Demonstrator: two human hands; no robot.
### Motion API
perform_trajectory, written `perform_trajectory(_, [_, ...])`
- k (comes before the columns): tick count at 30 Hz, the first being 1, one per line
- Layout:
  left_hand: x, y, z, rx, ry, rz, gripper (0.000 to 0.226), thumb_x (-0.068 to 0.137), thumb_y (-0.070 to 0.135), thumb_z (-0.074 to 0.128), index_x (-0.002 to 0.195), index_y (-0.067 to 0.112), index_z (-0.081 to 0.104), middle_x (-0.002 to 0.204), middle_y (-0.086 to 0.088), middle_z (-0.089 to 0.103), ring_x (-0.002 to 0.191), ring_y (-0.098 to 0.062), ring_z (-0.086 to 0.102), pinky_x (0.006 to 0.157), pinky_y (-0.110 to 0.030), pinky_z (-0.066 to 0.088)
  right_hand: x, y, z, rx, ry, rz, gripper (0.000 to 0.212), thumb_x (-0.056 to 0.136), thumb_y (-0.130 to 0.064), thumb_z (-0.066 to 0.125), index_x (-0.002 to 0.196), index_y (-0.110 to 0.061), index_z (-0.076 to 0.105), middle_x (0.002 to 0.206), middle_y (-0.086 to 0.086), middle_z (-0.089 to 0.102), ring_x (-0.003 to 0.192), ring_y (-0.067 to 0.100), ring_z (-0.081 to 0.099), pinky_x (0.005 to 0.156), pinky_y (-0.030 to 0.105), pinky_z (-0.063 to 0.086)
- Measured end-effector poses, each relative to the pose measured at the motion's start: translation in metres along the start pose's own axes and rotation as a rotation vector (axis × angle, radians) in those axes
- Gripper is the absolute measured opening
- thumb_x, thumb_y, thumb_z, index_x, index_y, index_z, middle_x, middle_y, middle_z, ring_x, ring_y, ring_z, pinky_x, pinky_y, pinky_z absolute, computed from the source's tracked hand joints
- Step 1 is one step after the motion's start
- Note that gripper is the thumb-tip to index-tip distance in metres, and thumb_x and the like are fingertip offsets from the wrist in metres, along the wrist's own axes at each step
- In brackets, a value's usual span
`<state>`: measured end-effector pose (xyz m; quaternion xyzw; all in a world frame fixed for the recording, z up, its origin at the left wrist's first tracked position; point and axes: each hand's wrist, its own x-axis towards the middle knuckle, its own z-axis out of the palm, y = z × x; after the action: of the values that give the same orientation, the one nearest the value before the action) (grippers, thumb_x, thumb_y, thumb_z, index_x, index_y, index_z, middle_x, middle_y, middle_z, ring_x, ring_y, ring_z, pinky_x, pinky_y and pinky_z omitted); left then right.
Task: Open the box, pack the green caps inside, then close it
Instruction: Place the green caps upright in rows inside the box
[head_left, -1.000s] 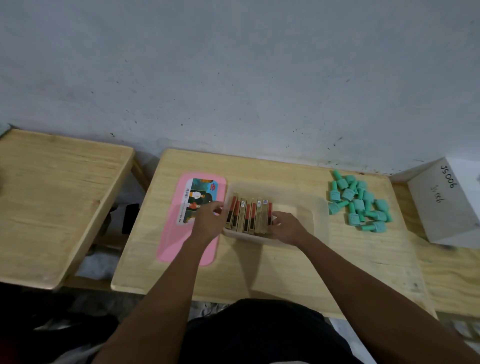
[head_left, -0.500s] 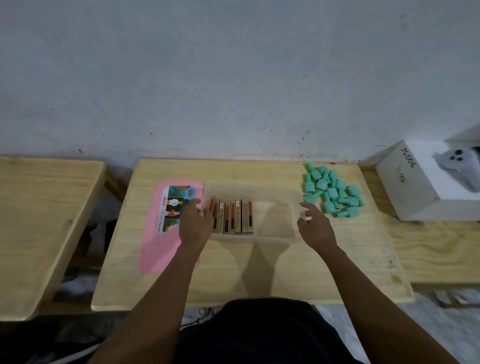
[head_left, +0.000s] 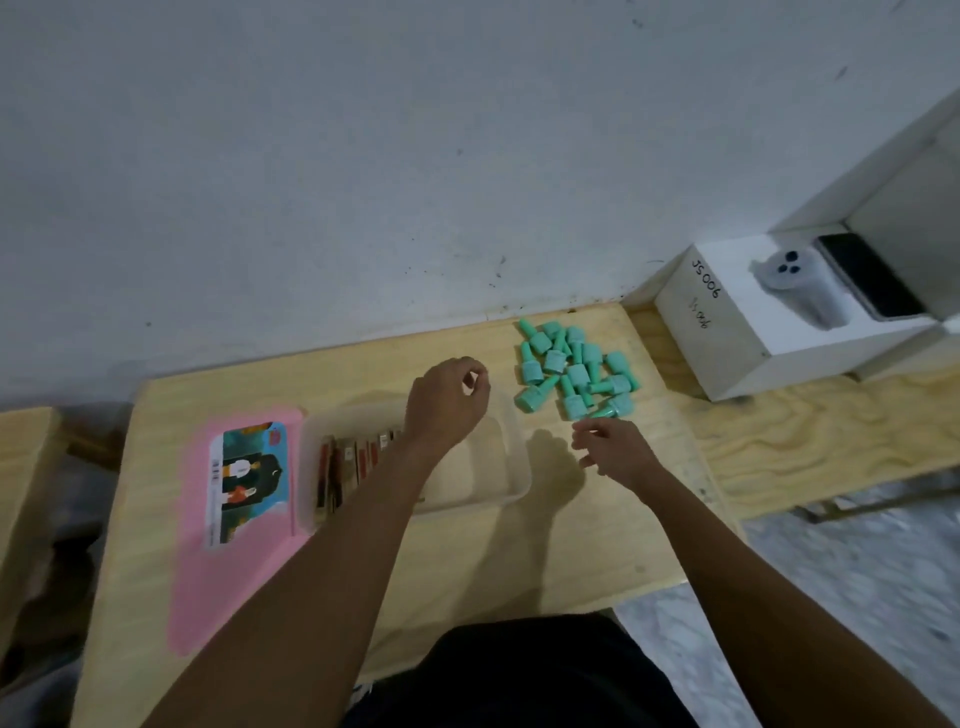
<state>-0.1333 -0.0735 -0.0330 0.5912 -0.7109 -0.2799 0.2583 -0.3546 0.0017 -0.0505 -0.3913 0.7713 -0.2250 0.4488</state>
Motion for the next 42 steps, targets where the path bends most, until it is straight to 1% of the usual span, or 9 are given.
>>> perform_trajectory(3, [0.039, 0.016, 0.024, -0.019, -0.157, -0.129, 0.021, 0.087, 0.035, 0.055, 0.099, 0.023, 0.068, 0.093, 0.002, 0.069, 0.09, -0.024, 0.063, 0.086, -0.04, 0.051, 0.016, -0.012, -0.004, 0.029, -0.07, 0.055, 0.022, 0.095, -0.01, 0.055, 0.109, 0.004, 0.064, 0.092, 0.014, 0.065, 0.059, 0.014, 0.056, 0.036, 0.012, 0.039])
perform_trajectory(8, [0.097, 0.016, 0.066, 0.037, -0.397, -0.341, 0.04, 0.085, 0.042, 0.055, 0.12, 0.021, 0.059, 0.118, -0.007, 0.065, 0.109, -0.028, 0.06, 0.097, -0.04, 0.047, 0.056, -0.027, 0.006, 0.029, -0.094, 0.143, 0.021, 0.096, -0.024, 0.051, 0.106, -0.009, 0.062, 0.078, 0.004, 0.067, 0.049, 0.015, 0.06, 0.039, 0.018, 0.038])
perform_trajectory(13, [0.128, 0.015, 0.099, 0.106, -0.485, -0.438, 0.04, 0.084, 0.04, 0.051, 0.105, 0.008, 0.064, 0.106, -0.011, 0.068, 0.1, -0.032, 0.063, 0.075, -0.033, 0.048, 0.092, -0.039, 0.023, -0.057, -0.06, 0.201, 0.031, 0.093, -0.031, 0.05, 0.079, -0.006, 0.061, 0.063, 0.006, 0.066, 0.04, 0.016, 0.06, 0.035, 0.019, 0.04])
perform_trajectory(18, [0.138, 0.011, 0.117, 0.186, -0.44, -0.49, 0.044, 0.075, 0.043, 0.058, 0.103, 0.01, 0.065, 0.105, -0.01, 0.068, 0.096, -0.032, 0.064, 0.067, -0.03, 0.043, 0.112, -0.044, 0.032, -0.099, -0.031, 0.235, 0.032, 0.092, -0.034, 0.049, 0.073, -0.009, 0.055, 0.067, 0.01, 0.068, 0.046, 0.022, 0.064, 0.038, 0.023, 0.044])
perform_trajectory(24, [0.144, 0.001, 0.115, -0.021, -0.407, -0.571, 0.035, 0.077, 0.03, 0.066, 0.091, -0.002, 0.068, 0.095, -0.016, 0.07, 0.09, -0.032, 0.066, 0.066, -0.033, 0.047, 0.116, -0.045, 0.035, -0.112, -0.012, 0.224, 0.032, 0.089, -0.034, 0.054, 0.071, -0.008, 0.058, 0.053, 0.004, 0.061, 0.03, 0.007, 0.053, 0.033, 0.015, 0.039])
perform_trajectory(27, [0.137, -0.003, 0.104, -0.204, -0.332, -0.585, 0.016, 0.08, 0.021, 0.067, 0.083, 0.006, 0.069, 0.082, -0.01, 0.063, 0.08, -0.024, 0.061, 0.071, -0.032, 0.047, 0.111, -0.042, 0.041, -0.15, 0.081, 0.177, 0.038, 0.082, -0.045, 0.062, 0.077, -0.007, 0.064, 0.068, 0.007, 0.066, 0.059, 0.018, 0.063, 0.054, 0.025, 0.048])
perform_trajectory(31, [0.123, -0.008, 0.078, -0.222, -0.268, -0.451, 0.019, 0.085, 0.024, 0.066, 0.095, 0.008, 0.07, 0.088, -0.005, 0.063, 0.081, -0.021, 0.06, 0.071, -0.032, 0.049, 0.097, -0.04, 0.038, -0.133, 0.095, 0.102, 0.038, 0.079, -0.046, 0.068, 0.076, -0.009, 0.068, 0.073, 0.007, 0.069, 0.068, 0.022, 0.068, 0.065, 0.038, 0.059])
perform_trajectory(36, [0.098, -0.013, 0.038, -0.266, -0.15, -0.293, 0.019, 0.086, 0.023, 0.067, 0.096, 0.008, 0.069, 0.079, 0.0, 0.059, 0.07, -0.016, 0.054, 0.063, -0.029, 0.046, 0.072, -0.033, 0.022, -0.14, 0.14, -0.061, 0.024, 0.084, -0.035, 0.066, 0.078, -0.012, 0.065, 0.071, 0.002, 0.064, 0.067, 0.017, 0.06, 0.054, 0.026, 0.043])
perform_trajectory(42, [0.05, -0.016, -0.007, -0.371, -0.035, -0.266, 0.017, 0.087, 0.025, 0.066, 0.094, 0.01, 0.066, 0.071, 0.0, 0.057, 0.059, -0.01, 0.048, 0.055, -0.02, 0.037, 0.031, -0.044, 0.003, -0.092, 0.284, -0.257, 0.016, 0.086, -0.028, 0.064, 0.094, -0.015, 0.068, 0.083, -0.006, 0.065, 0.077, 0.01, 0.062, 0.07, 0.027, 0.05])
